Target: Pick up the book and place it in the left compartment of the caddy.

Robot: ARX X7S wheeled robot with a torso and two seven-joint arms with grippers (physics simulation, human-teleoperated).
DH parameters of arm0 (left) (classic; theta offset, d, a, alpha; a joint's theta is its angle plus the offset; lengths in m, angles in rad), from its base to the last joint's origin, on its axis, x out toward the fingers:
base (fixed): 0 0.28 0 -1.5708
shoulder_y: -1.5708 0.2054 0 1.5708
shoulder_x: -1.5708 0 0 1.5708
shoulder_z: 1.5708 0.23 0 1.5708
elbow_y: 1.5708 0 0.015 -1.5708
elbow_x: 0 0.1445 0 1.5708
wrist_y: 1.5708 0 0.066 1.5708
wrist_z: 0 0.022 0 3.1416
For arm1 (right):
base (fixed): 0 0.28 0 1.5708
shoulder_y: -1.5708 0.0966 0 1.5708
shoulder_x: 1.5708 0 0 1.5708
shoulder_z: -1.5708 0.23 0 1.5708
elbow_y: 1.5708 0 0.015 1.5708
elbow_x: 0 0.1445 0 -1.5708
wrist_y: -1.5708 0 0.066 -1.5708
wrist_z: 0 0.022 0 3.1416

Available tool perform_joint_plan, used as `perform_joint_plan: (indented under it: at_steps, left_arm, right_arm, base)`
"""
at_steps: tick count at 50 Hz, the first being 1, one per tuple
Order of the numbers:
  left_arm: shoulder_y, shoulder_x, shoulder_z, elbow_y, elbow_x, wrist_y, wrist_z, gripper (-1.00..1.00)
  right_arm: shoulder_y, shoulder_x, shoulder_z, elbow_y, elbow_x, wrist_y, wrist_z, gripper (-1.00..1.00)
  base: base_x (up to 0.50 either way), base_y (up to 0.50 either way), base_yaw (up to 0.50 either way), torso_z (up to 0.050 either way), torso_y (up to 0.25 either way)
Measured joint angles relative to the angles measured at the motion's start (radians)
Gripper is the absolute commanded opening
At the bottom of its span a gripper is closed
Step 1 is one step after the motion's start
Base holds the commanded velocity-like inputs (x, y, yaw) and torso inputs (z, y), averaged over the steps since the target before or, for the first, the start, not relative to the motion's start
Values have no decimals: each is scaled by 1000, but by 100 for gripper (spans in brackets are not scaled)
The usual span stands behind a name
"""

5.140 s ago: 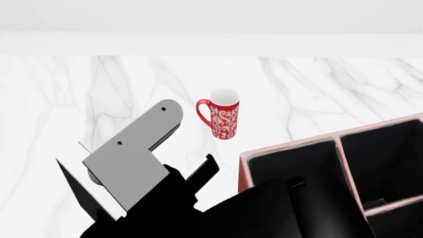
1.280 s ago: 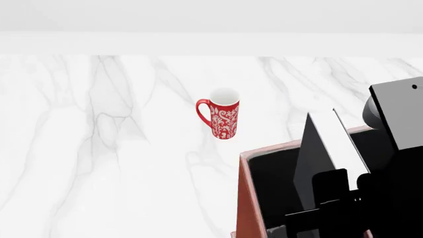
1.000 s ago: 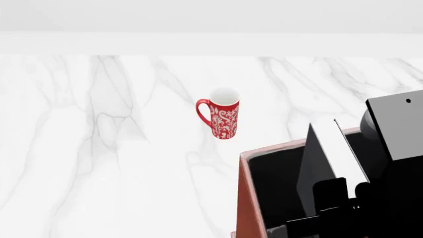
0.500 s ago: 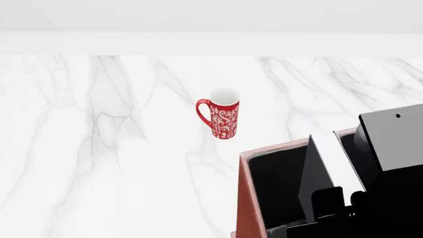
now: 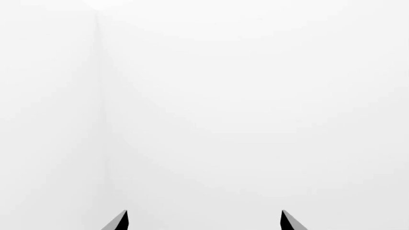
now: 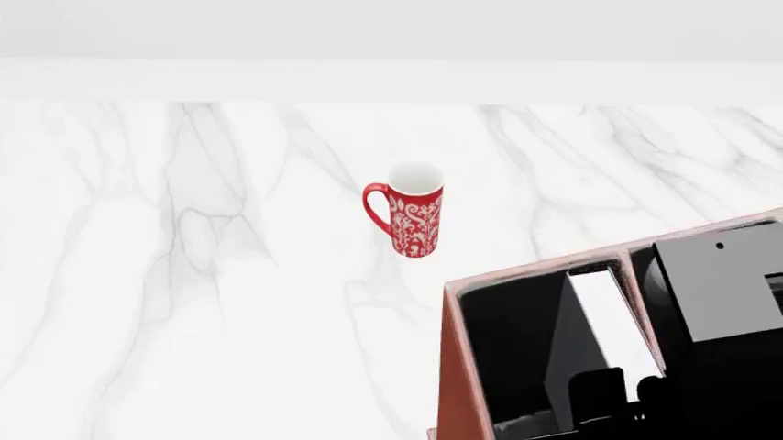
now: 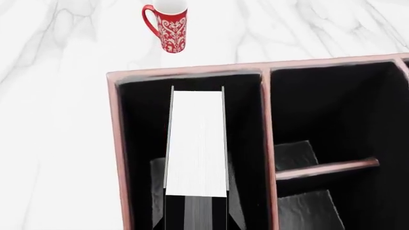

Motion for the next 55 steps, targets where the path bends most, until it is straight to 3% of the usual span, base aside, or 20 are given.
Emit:
perform_joint_plan:
  at_steps: [55]
  left_arm:
    - [17,-10,-7,4,-9,16,-10,100]
  right_arm:
    - [-180,-21,-12,-7,-283,-95,-184,-100]
  base:
    - [0,0,0,0,1]
